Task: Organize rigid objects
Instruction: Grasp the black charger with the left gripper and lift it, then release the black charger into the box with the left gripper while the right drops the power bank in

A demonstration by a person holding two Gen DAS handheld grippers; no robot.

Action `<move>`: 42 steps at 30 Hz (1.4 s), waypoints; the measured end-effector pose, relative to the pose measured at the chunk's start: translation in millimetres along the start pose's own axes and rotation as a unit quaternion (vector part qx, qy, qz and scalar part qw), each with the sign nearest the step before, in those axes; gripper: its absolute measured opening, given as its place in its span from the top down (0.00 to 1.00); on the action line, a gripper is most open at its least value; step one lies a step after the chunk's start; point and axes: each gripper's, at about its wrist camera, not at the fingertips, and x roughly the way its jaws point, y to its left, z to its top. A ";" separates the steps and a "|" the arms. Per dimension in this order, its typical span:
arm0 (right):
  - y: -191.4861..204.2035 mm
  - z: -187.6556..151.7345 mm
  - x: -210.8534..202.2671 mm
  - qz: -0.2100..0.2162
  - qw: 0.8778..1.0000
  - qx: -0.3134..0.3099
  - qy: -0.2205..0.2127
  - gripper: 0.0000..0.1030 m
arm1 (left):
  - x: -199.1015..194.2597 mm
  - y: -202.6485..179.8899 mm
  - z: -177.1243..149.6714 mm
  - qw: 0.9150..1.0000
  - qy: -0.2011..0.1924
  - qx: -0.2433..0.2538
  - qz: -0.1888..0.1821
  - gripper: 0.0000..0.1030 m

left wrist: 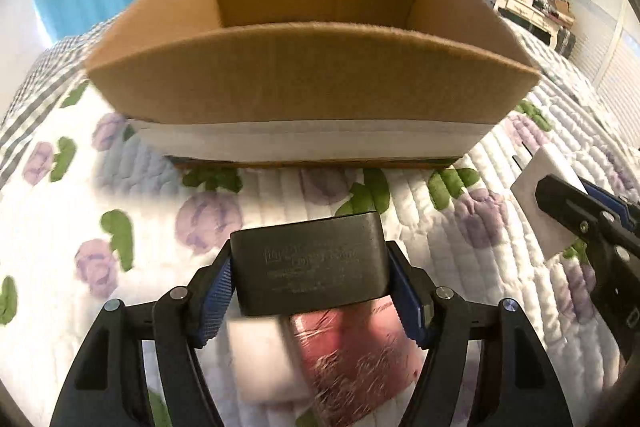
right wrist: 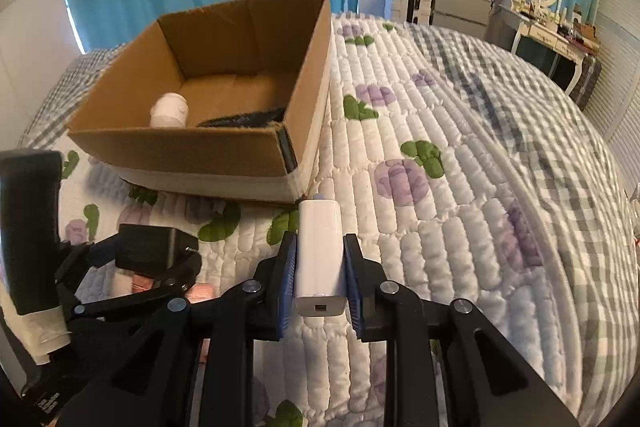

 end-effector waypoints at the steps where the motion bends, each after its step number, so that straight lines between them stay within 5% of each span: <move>1: 1.9 -1.0 -3.3 -0.001 1.000 -0.003 -0.004 0.79 | -5.5 2.1 -1.5 1.000 -0.004 -0.001 -0.001 0.31; 15: 20.7 -1.9 -65.2 0.000 0.998 -0.025 -0.050 0.79 | -92.6 23.5 5.4 0.997 -0.075 0.005 -0.013 0.31; 27: 31.6 47.0 -131.6 0.025 0.992 -0.039 -0.119 0.79 | -157.5 35.6 44.1 0.991 -0.134 0.016 -0.022 0.33; 35: 32.2 98.7 -126.4 0.040 0.988 -0.049 -0.142 0.79 | -154.7 37.0 106.9 0.987 -0.158 0.027 -0.015 0.33; 42: 31.2 151.0 -86.4 0.040 0.986 -0.055 -0.154 0.79 | -103.2 34.8 170.9 0.987 -0.159 0.030 -0.013 0.33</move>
